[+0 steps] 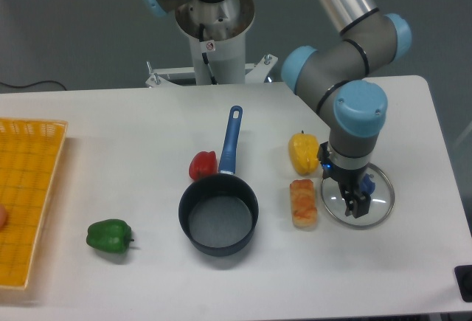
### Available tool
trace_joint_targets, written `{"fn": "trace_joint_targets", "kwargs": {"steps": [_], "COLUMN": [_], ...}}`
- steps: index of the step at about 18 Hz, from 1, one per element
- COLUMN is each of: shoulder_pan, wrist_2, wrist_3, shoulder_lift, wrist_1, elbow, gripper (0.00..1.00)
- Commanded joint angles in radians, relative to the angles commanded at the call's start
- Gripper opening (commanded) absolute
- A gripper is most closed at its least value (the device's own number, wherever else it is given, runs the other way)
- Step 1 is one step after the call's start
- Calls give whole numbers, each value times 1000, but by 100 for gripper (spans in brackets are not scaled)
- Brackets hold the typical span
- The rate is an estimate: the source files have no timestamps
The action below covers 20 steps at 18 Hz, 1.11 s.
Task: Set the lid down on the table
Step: 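Move the gripper over the glass lid toward its blue knob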
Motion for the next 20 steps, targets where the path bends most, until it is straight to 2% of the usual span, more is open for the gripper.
{"fn": "trace_joint_targets", "kwargs": {"steps": [6, 16, 20], "shoulder_pan": [-29, -40, -43], "wrist_2": [-5, -11, -14], "wrist_3": [-9, -144, -152], "shoulder_lift": [12, 11, 28], "wrist_1": [2, 3, -2], "elbow": [-12, -35, -35], "gripper": [100, 100, 100]}}
